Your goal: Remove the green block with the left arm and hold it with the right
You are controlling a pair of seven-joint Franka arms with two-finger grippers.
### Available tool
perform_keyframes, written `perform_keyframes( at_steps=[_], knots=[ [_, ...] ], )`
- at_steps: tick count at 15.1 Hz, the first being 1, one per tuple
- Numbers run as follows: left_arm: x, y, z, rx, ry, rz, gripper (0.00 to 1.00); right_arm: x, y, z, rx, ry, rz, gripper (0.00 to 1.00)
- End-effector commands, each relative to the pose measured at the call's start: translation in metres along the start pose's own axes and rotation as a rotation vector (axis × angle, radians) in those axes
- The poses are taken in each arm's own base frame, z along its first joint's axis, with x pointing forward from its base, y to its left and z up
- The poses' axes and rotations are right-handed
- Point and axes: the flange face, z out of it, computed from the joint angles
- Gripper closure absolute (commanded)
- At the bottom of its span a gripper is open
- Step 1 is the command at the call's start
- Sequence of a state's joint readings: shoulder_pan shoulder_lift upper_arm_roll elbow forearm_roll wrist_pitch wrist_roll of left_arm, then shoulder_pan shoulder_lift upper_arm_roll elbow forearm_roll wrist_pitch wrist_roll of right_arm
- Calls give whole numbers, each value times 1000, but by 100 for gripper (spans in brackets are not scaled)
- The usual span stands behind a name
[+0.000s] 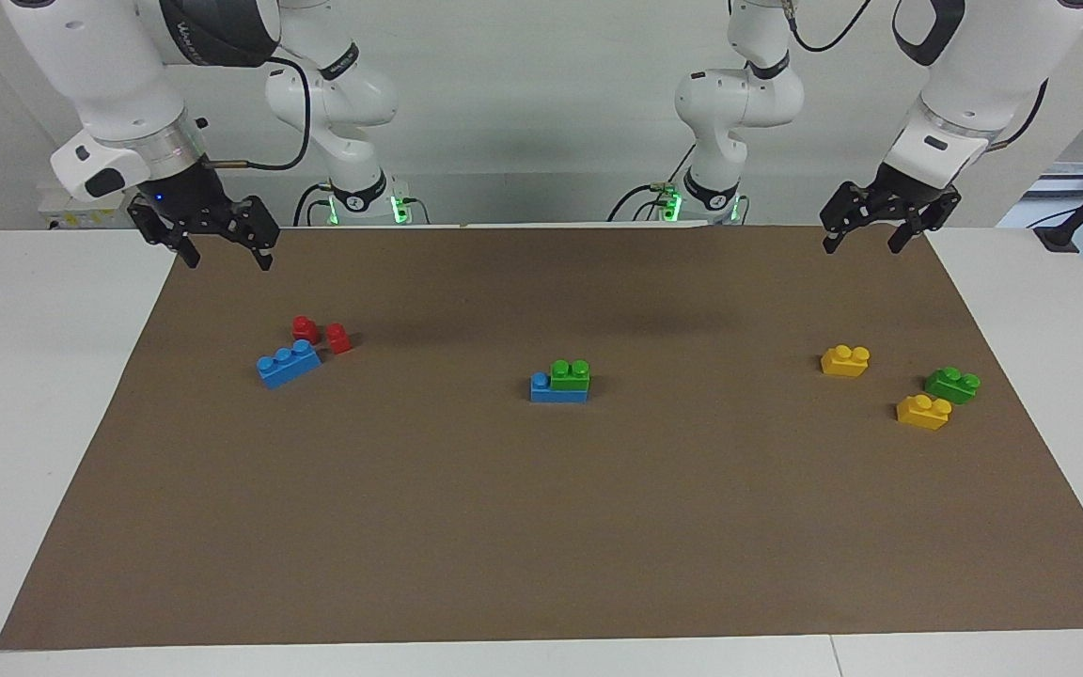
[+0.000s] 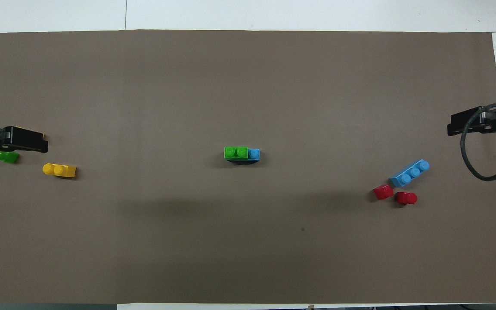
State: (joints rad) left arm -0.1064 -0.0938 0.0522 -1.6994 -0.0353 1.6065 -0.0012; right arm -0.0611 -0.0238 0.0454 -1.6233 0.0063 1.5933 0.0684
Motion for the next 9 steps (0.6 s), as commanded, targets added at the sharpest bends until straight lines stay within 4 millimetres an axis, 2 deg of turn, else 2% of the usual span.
perform_keyframes(
  at_steps=[1,5,9],
  knots=[
    [2,-1,-3,-19,10,-8,0,2,6,-2,-29,3,-26,0],
    [2,-1,-3,-19,12,-8,0,2,1,-2,-24,6,-3,0],
    [2,-1,-2,-19,10,-8,0,0,-14,9,13,-14,246,2]
  ],
)
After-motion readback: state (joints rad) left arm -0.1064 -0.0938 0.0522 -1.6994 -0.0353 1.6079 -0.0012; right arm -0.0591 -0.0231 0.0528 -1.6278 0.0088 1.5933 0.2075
